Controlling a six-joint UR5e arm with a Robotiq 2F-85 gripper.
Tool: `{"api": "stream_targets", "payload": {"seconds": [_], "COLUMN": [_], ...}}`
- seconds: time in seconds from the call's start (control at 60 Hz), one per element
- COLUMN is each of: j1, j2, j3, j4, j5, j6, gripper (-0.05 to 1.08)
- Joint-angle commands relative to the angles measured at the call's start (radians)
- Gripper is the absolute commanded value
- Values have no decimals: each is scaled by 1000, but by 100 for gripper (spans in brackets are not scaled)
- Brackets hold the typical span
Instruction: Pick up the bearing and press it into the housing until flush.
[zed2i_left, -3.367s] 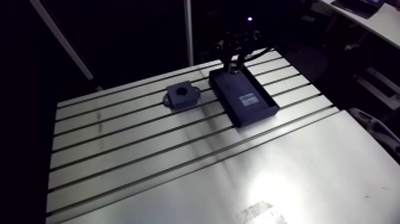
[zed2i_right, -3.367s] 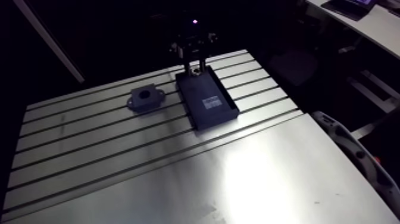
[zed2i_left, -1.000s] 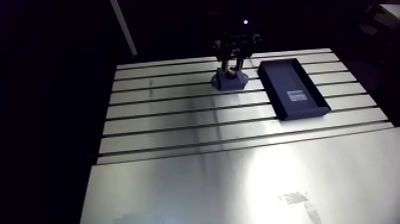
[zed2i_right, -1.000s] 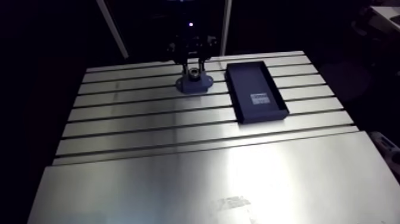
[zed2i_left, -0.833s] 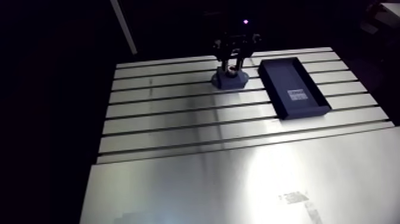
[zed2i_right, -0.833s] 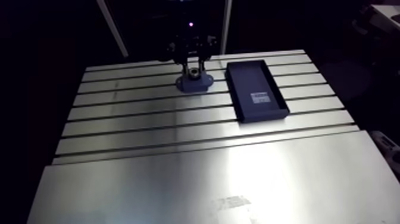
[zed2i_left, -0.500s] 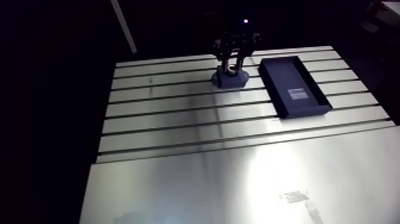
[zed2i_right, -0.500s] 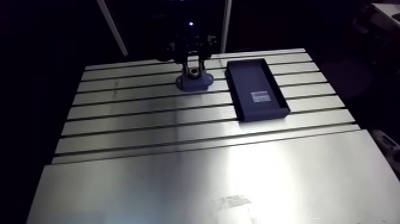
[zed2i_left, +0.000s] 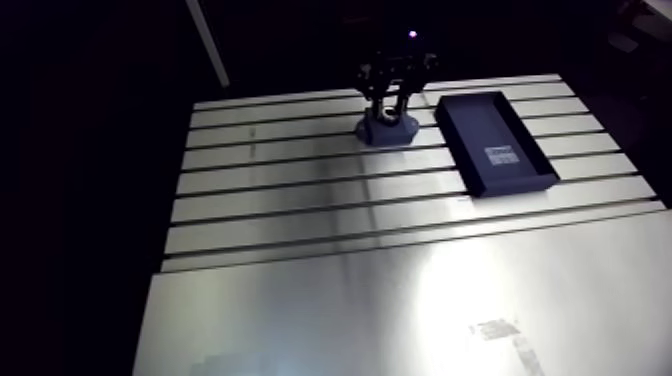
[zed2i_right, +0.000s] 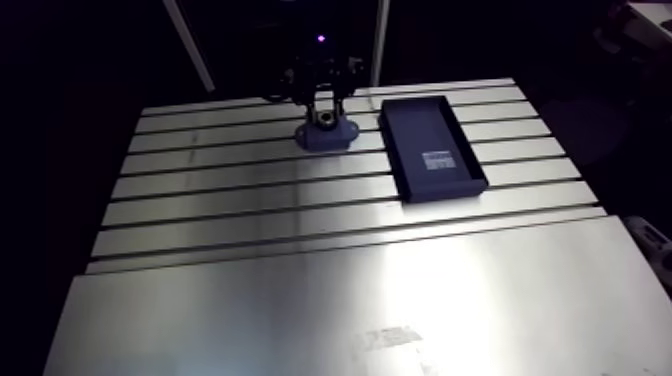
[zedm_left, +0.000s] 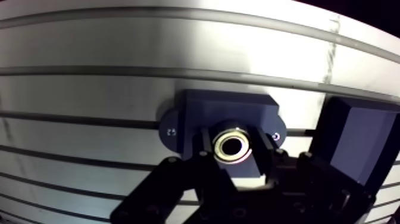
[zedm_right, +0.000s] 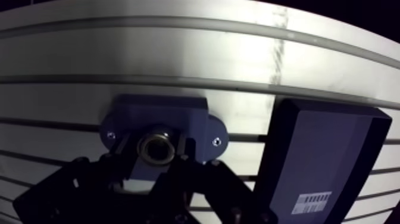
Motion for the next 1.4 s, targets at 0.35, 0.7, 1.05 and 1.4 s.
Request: {"api": "stream_targets", "payload": {"seconds": [0.35, 0.7, 1.05, 1.4], "j1": [0, -2, 0, 0], "j2": [-3, -2, -5, -5], "j3": [1, 2, 2, 2], "j4": [2, 2, 8, 9], "j5": [1, -1, -1, -2], "j6": [-17, -18, -22, -23], "gripper": [80, 80, 80, 80]}}
